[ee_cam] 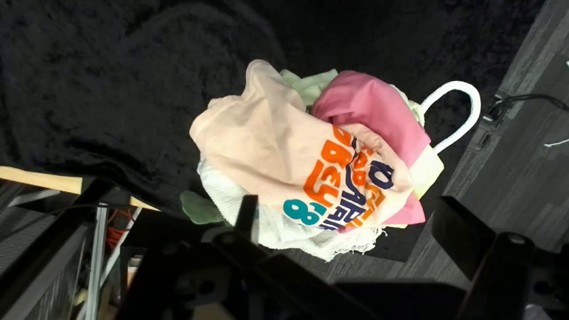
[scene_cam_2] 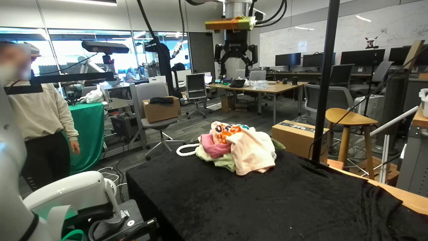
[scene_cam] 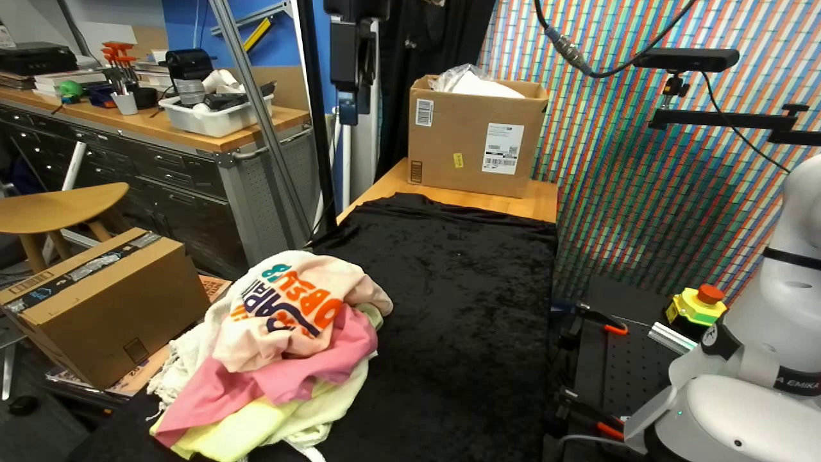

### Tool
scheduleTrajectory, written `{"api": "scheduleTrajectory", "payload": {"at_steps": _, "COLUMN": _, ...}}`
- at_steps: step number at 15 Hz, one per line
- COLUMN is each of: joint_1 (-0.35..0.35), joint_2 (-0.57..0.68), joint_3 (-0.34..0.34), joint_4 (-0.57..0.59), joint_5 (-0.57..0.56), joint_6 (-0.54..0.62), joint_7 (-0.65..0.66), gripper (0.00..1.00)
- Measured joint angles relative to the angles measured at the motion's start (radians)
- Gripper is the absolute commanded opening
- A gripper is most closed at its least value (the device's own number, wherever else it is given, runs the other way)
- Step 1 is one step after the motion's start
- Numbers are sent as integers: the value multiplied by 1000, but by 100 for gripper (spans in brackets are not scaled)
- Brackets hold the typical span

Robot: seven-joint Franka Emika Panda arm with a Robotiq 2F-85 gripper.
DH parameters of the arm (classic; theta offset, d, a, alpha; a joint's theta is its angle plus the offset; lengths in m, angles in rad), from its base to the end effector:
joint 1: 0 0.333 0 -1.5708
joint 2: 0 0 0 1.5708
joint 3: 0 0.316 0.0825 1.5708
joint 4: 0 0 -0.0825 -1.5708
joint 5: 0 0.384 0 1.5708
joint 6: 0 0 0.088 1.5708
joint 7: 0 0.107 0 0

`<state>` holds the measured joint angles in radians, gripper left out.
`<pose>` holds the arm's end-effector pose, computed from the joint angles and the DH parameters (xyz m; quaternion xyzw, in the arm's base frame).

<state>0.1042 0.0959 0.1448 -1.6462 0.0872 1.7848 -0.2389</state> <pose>0.5777 0.1511 0.5533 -0.9711 -0.2326 -0.0215 0.0498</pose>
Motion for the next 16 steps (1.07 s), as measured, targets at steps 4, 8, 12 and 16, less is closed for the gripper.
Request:
{"api": "scheduleTrajectory", "payload": {"at_steps": 4, "joint_1": -24, "joint_2": -165, "joint_3": -43, "joint_4": -129, "joint_5": 47, "joint_6": -13, "joint_7": 11, "gripper": 100}}
{"api": "scheduleTrajectory", "payload": {"at_steps": 8, "joint_1": -31, "joint_2": -330, "joint_3": -87, "joint_4": -275, "joint_5": 67, "joint_6": -7, "joint_7": 20, "gripper": 100}}
{"api": "scheduleTrajectory", "payload": {"at_steps": 12, "joint_1": -31, "joint_2": -477, "joint_3": -111, "joint_4": -456, "joint_5": 63, "joint_6": 103, "joint_7": 20, "gripper": 100}}
{"api": "scheduleTrajectory", "payload": {"at_steps": 16, "joint_1": -31, "joint_2": -581, "joint_3": -116, "joint_4": -682, "joint_5": 33, "joint_6": 364, "joint_7": 18, "gripper": 100}}
